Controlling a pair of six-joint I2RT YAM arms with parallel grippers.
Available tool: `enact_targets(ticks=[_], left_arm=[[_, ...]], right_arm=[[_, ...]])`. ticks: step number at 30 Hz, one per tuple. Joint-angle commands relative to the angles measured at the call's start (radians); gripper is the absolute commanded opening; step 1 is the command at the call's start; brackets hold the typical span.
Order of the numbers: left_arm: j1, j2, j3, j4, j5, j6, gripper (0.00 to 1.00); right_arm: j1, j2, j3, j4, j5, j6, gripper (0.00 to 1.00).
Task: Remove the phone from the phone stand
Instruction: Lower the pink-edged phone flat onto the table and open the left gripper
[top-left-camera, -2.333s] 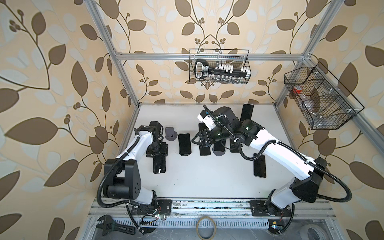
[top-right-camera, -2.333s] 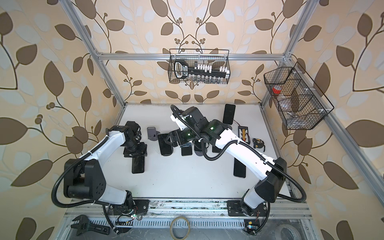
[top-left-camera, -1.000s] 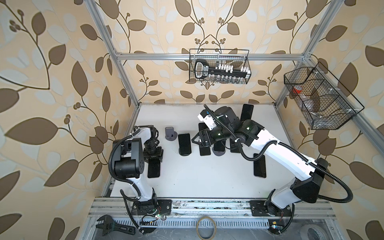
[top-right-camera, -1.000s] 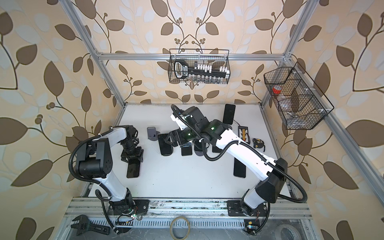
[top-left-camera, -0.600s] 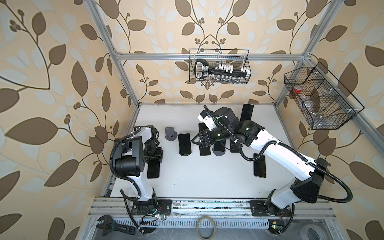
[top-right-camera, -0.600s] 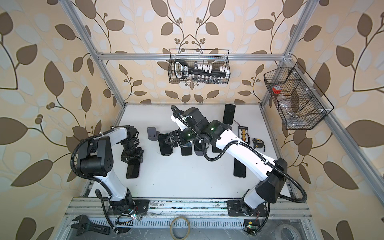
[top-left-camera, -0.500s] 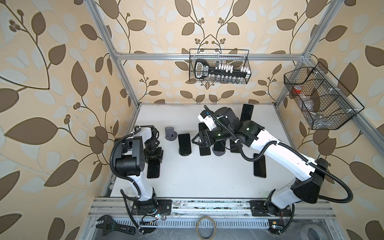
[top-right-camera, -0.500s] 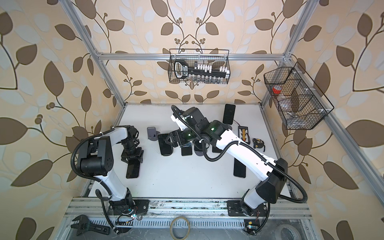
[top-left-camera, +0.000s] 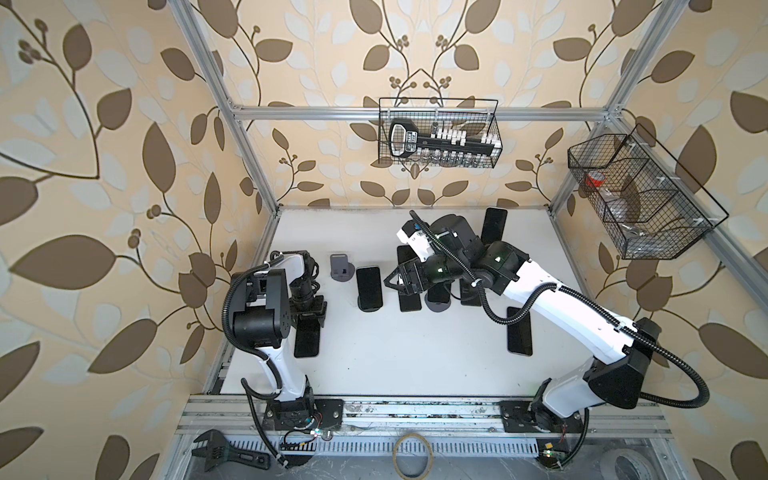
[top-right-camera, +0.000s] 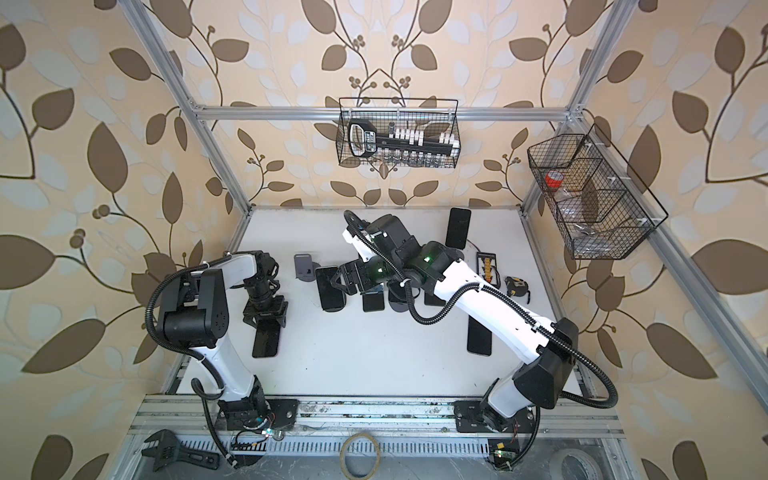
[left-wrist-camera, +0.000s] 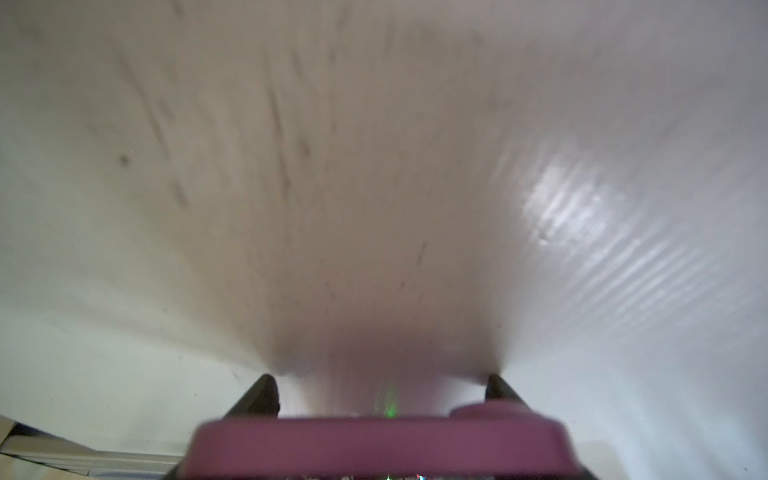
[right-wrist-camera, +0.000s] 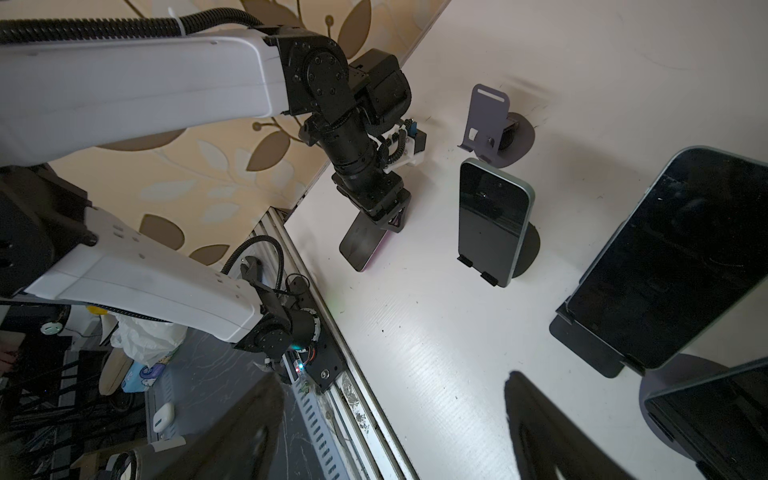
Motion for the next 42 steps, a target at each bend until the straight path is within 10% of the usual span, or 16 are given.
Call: enact_targets(ticks=[1, 42], left_arm=[[0.012, -0.020, 0.028, -0.054, -0.036, -0.003, 0.71], [0.014, -0.458, 0.076, -0.033, 0.004, 0.000, 0.84]], right_arm=[[0.004, -0.028, -0.008, 0.006, 0.006, -0.014, 0.84], [0.144, -0.005, -0.049, 0.058, 0.154, 0.115, 0.84]])
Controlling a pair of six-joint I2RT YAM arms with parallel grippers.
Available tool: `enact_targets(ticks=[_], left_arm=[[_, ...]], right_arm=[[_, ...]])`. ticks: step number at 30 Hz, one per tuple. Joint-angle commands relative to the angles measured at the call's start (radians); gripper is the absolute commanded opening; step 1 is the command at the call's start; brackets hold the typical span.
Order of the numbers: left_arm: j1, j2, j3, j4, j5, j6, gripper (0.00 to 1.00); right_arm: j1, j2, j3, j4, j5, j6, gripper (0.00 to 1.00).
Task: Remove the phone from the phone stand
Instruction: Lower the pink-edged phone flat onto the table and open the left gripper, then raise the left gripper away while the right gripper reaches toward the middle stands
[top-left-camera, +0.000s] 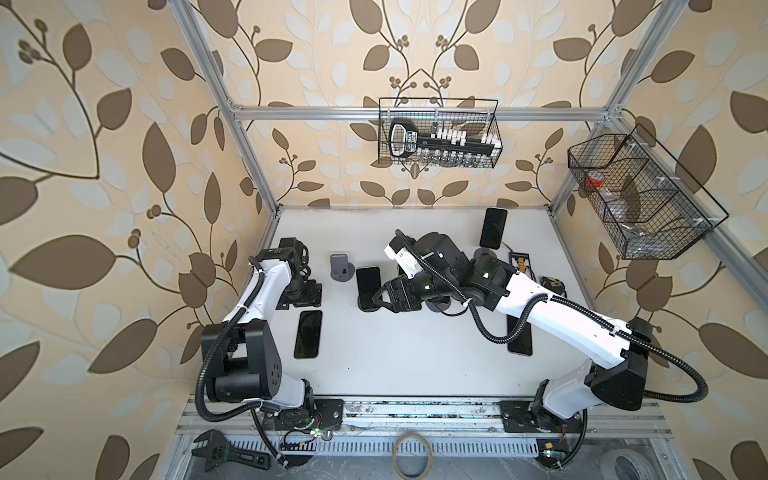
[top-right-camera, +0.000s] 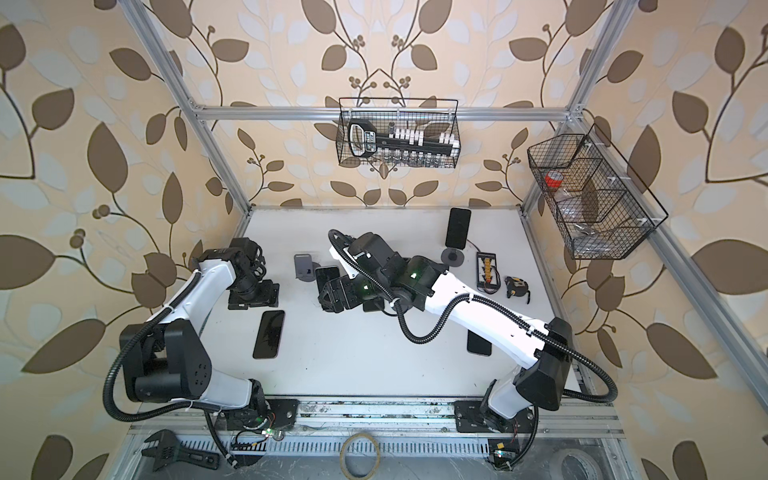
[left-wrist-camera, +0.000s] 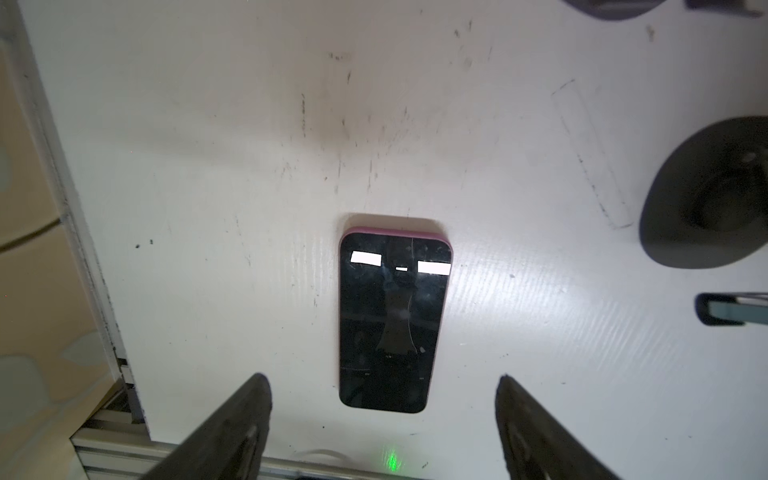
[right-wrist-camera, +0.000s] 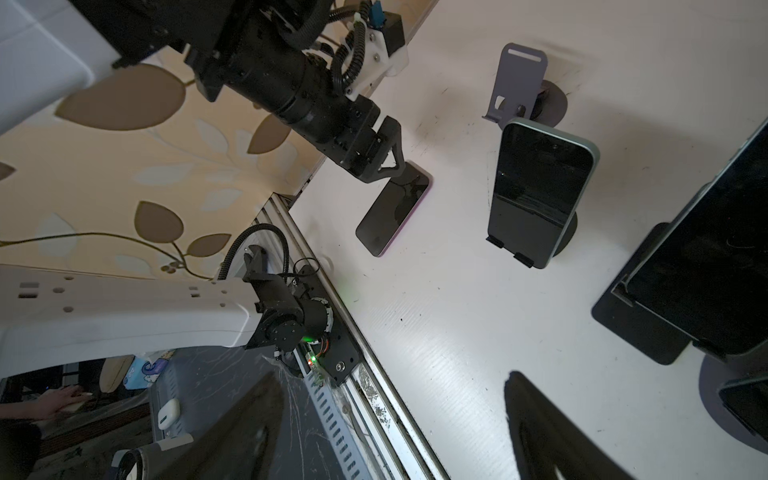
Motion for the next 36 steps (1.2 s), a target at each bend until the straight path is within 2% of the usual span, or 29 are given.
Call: enact_targets(ticks=[1, 9, 26, 32, 36], left_arm=[[0.013, -0.083, 0.060, -0.035, 0.025, 0.003, 0.84], [0.009, -0.164, 0.057, -0.072, 0.112, -0.068, 0.83], [-0.039, -0.340, 0.019, 0.009, 0.313, -0.223, 0.83], [-0.080, -0.384, -0.002, 0.071, 0.337, -0.297, 0.83], [-0.146, -0.435, 0.019, 0.107, 0.293, -0.352, 0.83]], right_arm=[[0.008, -0.002, -0.006, 0.029, 0.046, 0.018, 0.84], [0.010, 0.028, 0.006, 0.034, 0.114, 0.037, 0.84], [0.009, 0.208, 0.112, 0.037, 0.308, 0.116, 0.85], [0.009, 0.251, 0.156, 0.049, 0.365, 0.090, 0.85], [0.010, 0.252, 0.153, 0.082, 0.397, 0.073, 0.86]])
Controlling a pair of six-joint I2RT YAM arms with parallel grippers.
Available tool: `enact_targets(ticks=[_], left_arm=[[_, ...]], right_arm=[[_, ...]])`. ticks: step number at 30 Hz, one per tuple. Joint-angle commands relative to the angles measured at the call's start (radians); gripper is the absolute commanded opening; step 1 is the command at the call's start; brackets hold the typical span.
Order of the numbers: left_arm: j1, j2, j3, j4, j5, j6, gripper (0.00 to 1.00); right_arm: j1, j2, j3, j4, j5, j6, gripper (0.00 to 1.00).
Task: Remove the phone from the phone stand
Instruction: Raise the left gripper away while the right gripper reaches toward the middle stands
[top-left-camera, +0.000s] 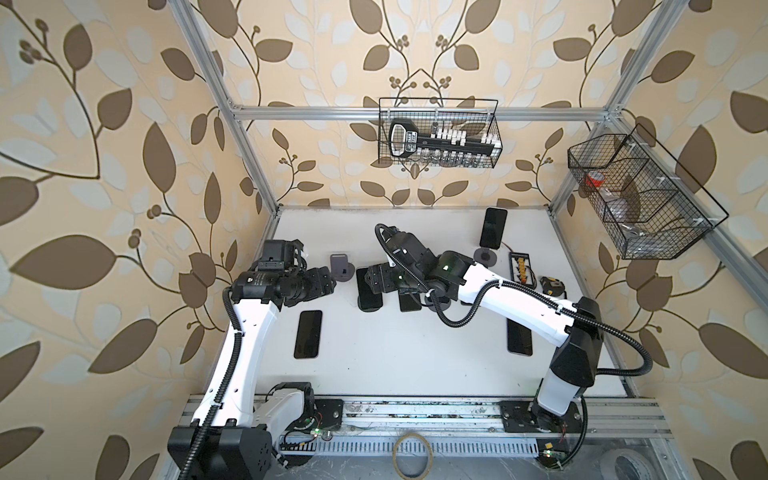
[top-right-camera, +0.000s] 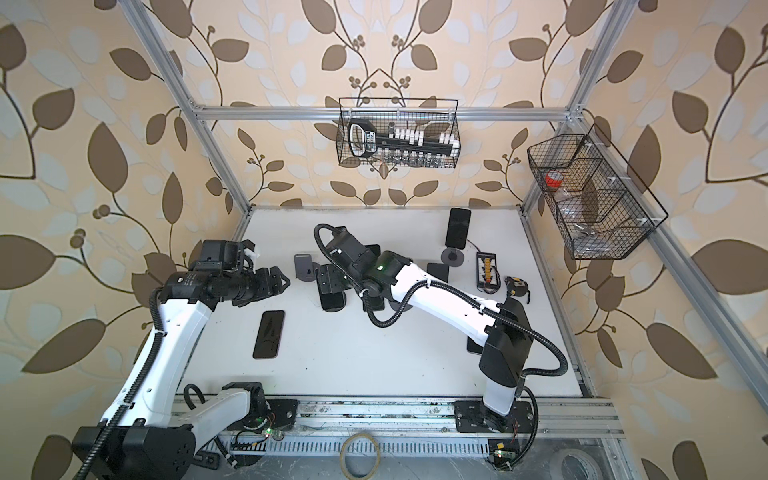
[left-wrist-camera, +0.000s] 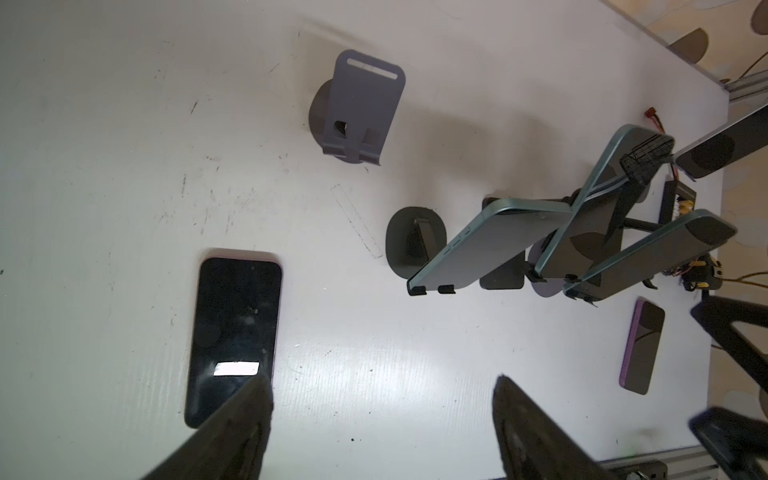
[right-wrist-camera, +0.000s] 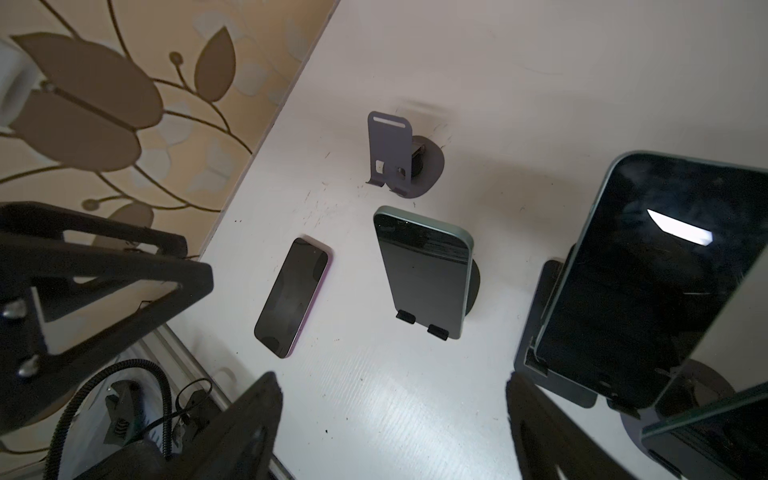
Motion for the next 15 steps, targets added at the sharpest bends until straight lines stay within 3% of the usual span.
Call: enact_targets(ticks=[1, 15], left_arm=[[-0.048, -0.073, 0.028, 0.054, -0.006, -0.068, 0.83], [-0.061, -0.252, 0.120, -0.141, -0.065, 0.046, 0.90]], right_arm=[[0.006, 0.018, 0.023, 0.037, 0.059, -0.015, 0.86], [0.004, 0.117, 0.151, -0.022, 0.089, 0.087, 0.84]])
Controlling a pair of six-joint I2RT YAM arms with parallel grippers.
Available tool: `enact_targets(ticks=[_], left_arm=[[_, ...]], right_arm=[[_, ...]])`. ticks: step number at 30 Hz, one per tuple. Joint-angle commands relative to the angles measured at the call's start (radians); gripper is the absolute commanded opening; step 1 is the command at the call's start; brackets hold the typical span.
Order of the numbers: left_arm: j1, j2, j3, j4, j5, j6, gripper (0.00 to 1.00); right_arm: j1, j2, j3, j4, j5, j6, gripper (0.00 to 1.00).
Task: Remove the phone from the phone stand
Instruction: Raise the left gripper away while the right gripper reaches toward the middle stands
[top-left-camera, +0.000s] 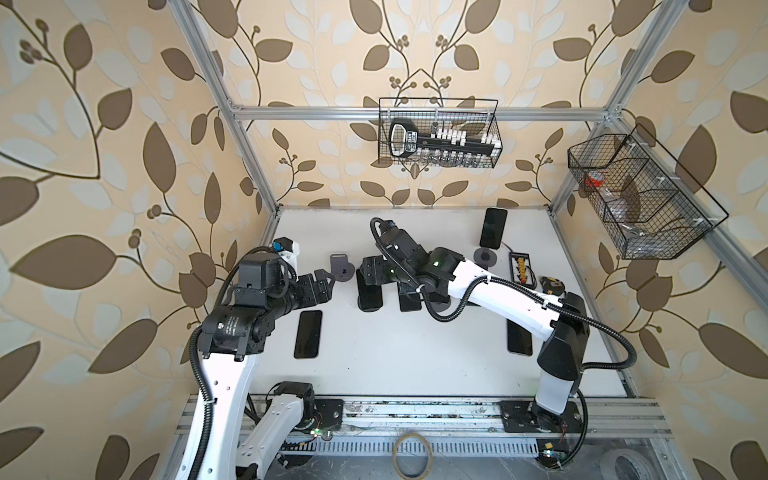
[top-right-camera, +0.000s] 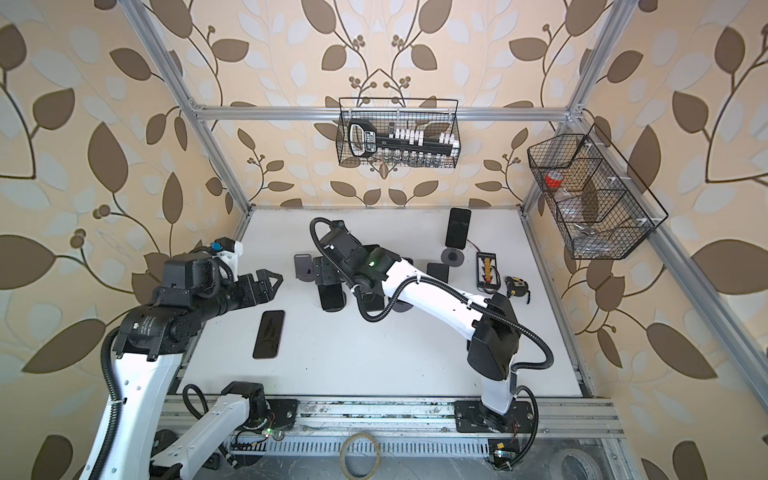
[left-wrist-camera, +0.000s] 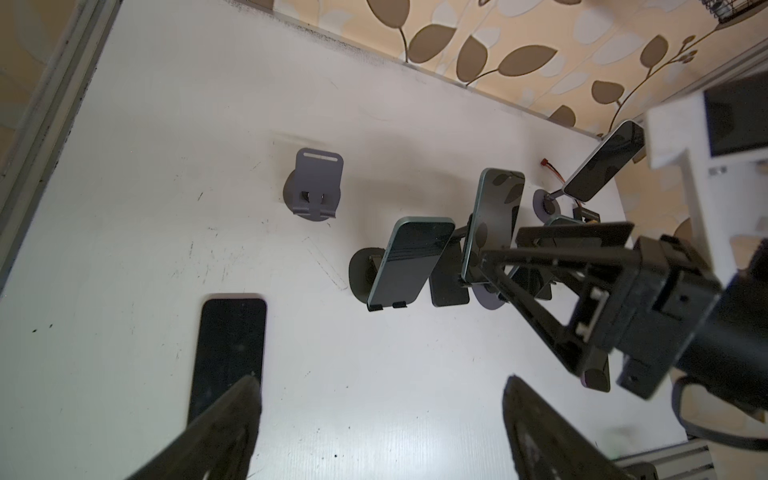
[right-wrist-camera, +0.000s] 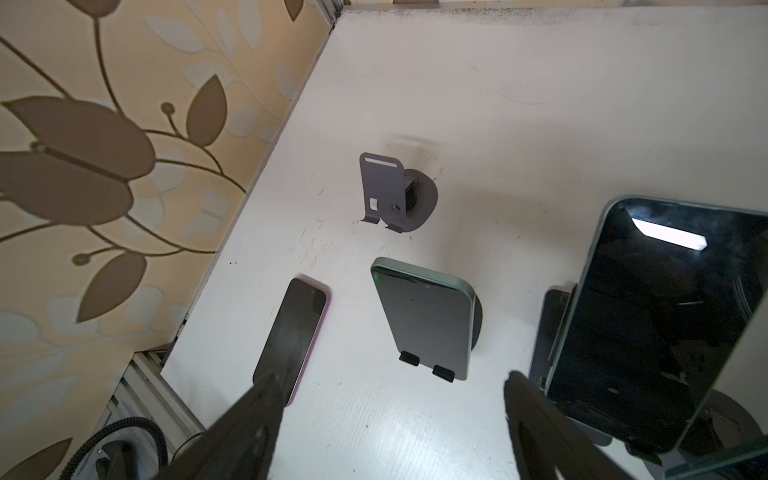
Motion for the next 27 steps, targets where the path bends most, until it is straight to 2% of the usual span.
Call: enact_targets(ticks=[1, 8, 16, 27], left_arm=[[-0.002, -0.031, 0.023, -0.081, -0.030, 0.051, 0.91], [-0.002, -0.136, -0.078, -0.077, -0.044, 0.077, 0.94], [-0.002, -0.151, -0.066, -0.107, -0.062, 0.127, 0.96], [-0.002, -0.223, -0.081, -0.074, -0.063, 0.131, 0.99]], right_arm=[[0.005, 0.032, 0.058, -0.035, 0.034, 0.030, 0.84], [0.017, 0.049, 0.093, -0.057, 0.119, 0.021, 0.84], [0.050, 0.046, 0.068, -0.072, 0.213, -0.005, 0.84], [0.111, 0.109, 0.115, -0.125, 0.225, 0.049, 0.86]])
